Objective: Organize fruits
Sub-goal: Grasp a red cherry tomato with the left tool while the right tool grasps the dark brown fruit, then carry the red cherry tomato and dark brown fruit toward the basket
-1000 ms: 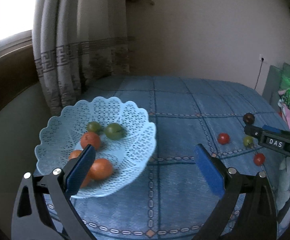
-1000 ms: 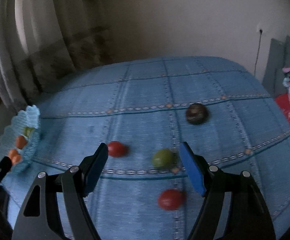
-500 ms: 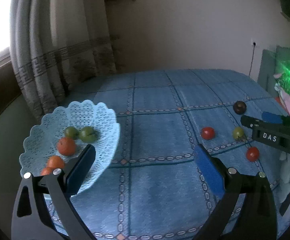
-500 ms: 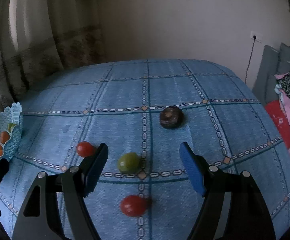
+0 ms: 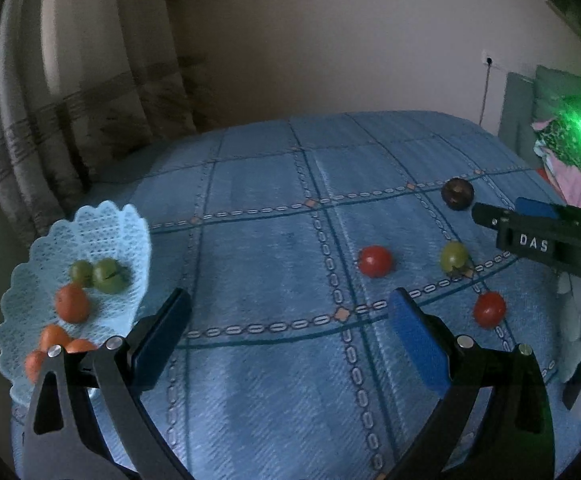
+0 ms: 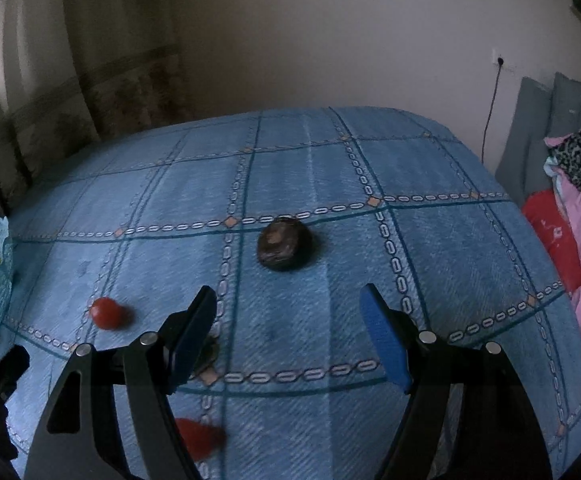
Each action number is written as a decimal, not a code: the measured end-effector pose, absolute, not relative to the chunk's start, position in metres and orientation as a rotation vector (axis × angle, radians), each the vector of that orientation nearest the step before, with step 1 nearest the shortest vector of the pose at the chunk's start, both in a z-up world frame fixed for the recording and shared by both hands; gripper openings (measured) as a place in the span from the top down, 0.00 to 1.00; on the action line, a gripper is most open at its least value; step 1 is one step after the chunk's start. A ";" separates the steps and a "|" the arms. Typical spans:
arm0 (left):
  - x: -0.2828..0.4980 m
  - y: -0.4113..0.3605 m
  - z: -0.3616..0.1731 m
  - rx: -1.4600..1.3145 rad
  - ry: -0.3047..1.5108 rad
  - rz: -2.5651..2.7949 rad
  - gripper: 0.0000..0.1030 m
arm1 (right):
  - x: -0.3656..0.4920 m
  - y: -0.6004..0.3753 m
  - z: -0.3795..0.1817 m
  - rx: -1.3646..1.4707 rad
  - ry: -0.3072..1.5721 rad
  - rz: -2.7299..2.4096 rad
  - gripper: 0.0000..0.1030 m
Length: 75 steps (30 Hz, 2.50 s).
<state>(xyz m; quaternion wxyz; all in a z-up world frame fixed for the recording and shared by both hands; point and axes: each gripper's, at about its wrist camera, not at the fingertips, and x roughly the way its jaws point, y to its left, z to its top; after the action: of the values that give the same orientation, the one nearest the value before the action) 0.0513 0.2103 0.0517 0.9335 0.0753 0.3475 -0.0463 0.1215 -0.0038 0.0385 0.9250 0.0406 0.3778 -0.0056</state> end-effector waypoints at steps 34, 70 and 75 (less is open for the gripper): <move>0.113 0.155 0.011 0.162 0.815 -0.279 0.72 | 0.181 0.000 0.014 0.057 0.843 0.002 0.56; 0.072 0.165 0.054 0.192 0.666 -0.227 0.72 | 0.143 0.012 0.034 0.094 0.796 0.065 0.60; 0.070 0.182 0.062 0.144 0.663 -0.231 0.72 | 0.132 0.020 0.041 0.103 0.779 0.086 0.61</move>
<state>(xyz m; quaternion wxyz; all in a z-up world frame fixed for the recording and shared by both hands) 0.0697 0.1818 0.0625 0.9366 0.0703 0.3243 -0.1128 0.1316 0.0204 0.0414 0.9229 0.0503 0.3794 0.0419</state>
